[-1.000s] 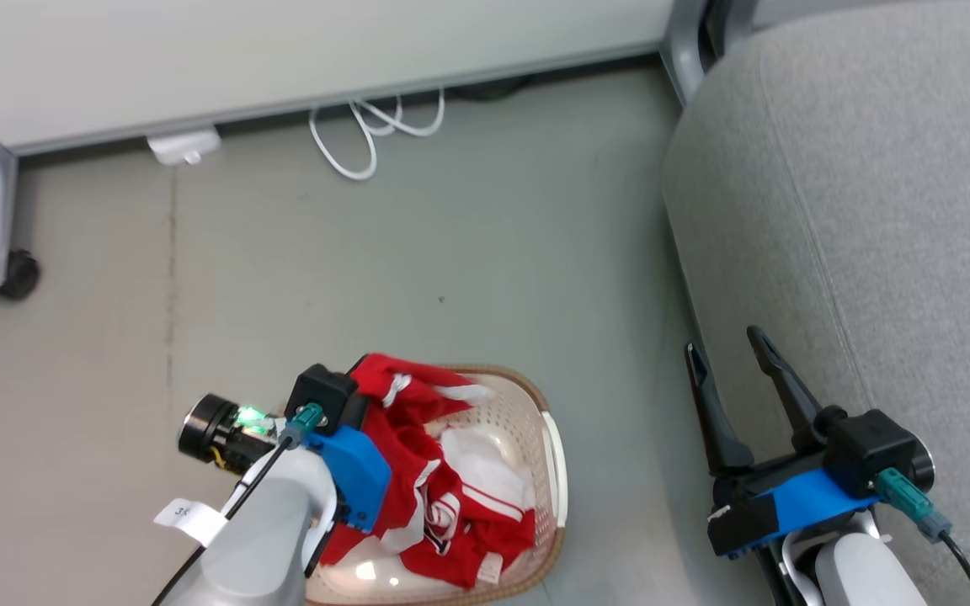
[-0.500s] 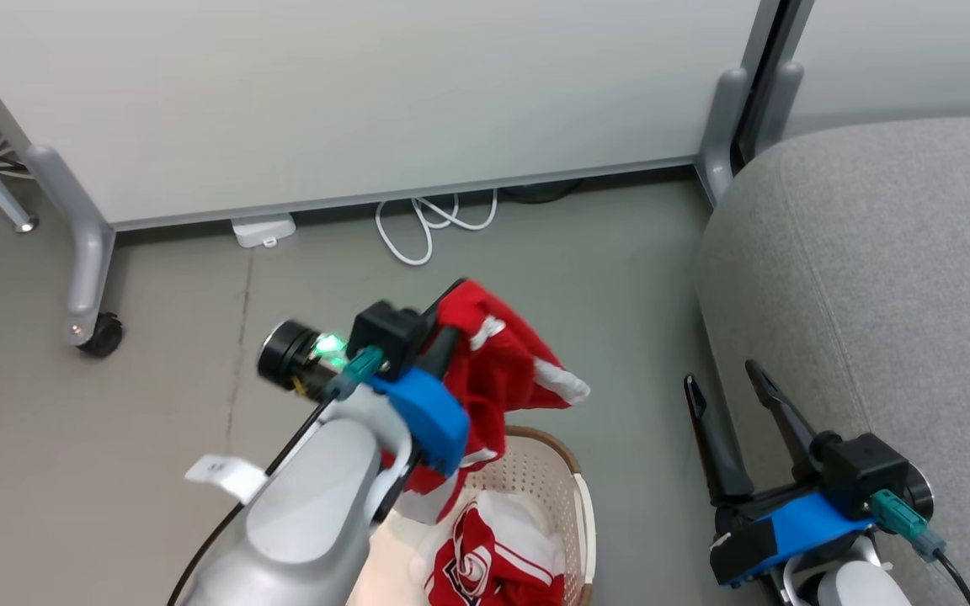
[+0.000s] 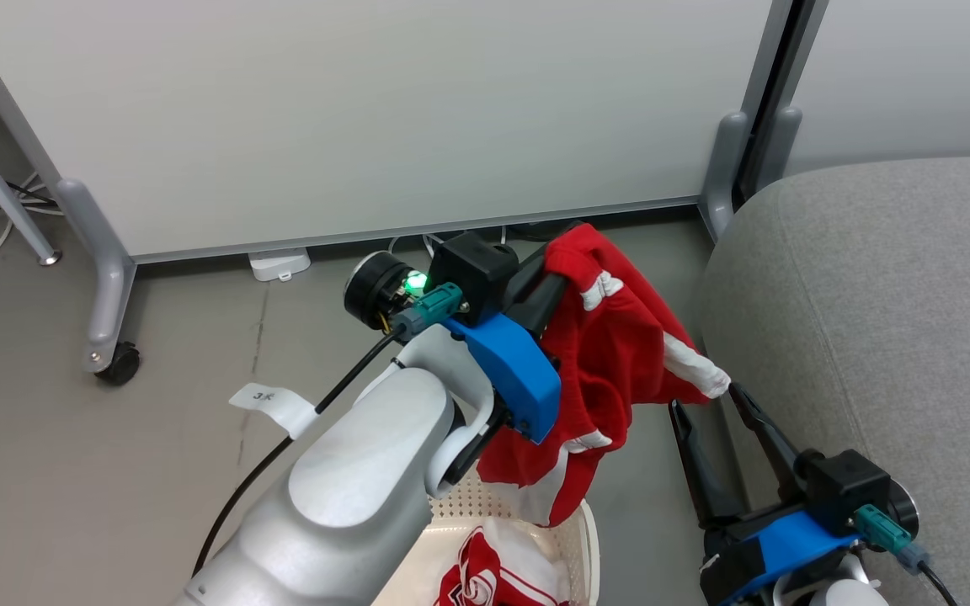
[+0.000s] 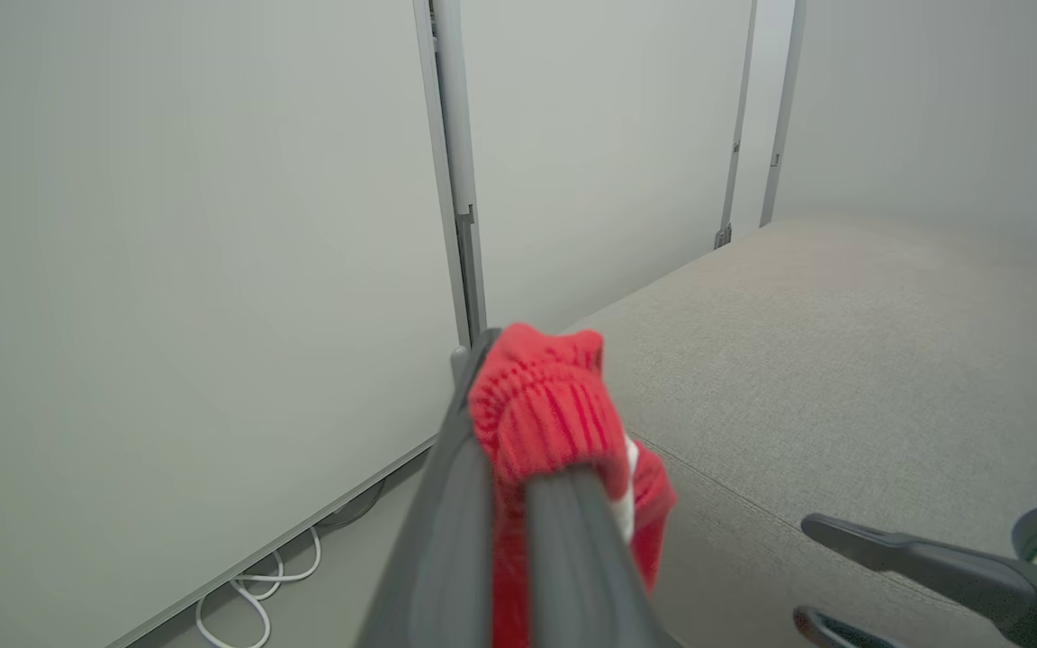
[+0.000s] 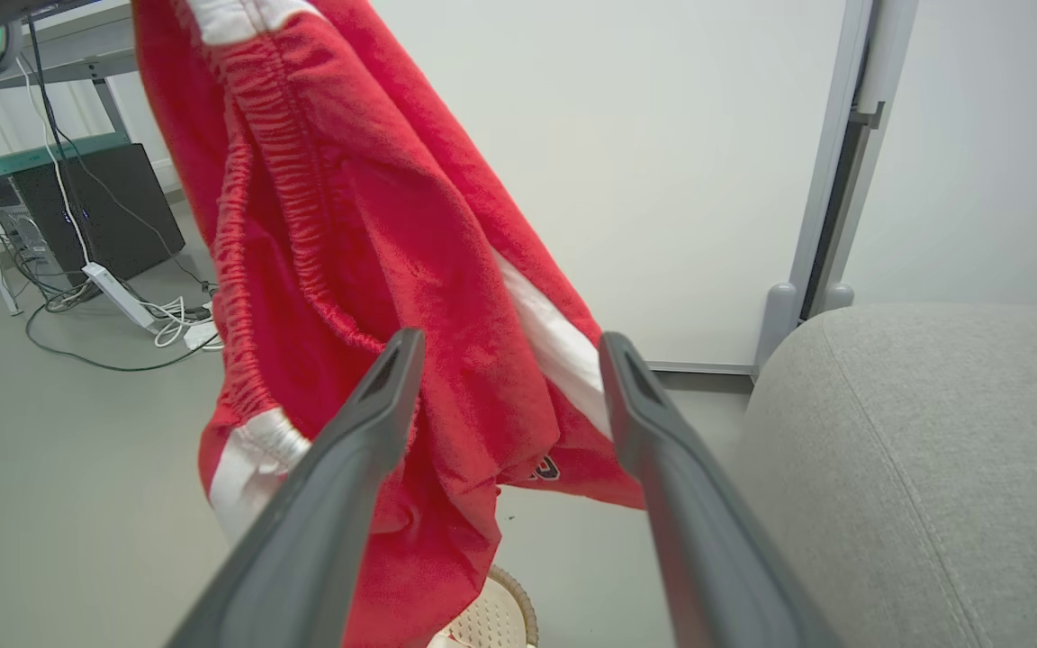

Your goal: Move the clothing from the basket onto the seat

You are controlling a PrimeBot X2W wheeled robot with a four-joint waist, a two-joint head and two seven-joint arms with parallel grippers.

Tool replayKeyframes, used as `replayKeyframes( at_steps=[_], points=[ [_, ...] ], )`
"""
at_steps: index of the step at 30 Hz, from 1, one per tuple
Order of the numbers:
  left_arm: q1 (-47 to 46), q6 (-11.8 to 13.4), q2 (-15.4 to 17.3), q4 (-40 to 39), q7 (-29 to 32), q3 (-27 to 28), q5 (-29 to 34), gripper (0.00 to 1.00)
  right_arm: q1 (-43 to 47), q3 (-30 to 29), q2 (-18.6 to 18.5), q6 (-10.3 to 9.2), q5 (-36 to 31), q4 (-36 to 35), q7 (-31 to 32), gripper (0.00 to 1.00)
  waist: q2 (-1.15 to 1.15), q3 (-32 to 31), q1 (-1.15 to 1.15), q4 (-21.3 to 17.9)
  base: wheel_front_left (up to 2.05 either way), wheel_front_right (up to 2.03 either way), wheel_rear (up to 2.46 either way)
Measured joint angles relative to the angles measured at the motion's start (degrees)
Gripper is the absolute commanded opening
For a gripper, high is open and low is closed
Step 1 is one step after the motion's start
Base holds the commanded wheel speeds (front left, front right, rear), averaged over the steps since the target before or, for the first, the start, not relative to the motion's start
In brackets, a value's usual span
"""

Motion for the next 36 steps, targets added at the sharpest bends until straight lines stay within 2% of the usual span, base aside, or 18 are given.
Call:
replayKeyframes(
  at_steps=[10, 17, 31, 36],
  points=[
    [-2.74, 3.07, -0.01, -2.02, 0.90, -7.27, -6.46, 0.00, 0.16, 0.96, 0.00, 0.00, 0.44, 0.15, 0.41, 1.00, 0.00, -1.34, 0.00, -0.29, 0.00, 0.00, 0.00],
    [-4.20, 4.35, -0.02, -1.20, 0.05, -10.71, -9.13, 0.00, 0.12, 2.37, 0.00, 0.00, 0.45, 0.34, 1.32, 1.00, 0.00, -1.47, 0.01, -0.62, 0.00, 0.00, 0.00],
    [-6.17, 5.09, 0.00, -0.08, -1.83, -15.84, -13.88, 0.00, -5.86, 6.72, 0.00, 0.00, -1.33, 6.58, 6.69, 1.00, 0.00, -1.50, 0.01, -0.29, 0.00, 0.00, 0.00],
    [-6.68, 5.43, -0.02, 0.07, -2.37, -17.42, -15.46, 0.00, -9.13, 6.20, 0.00, 0.00, -1.92, 9.78, 7.40, 1.00, 0.00, -2.03, 0.01, -0.09, 0.00, 0.00, 0.00]
  ],
)
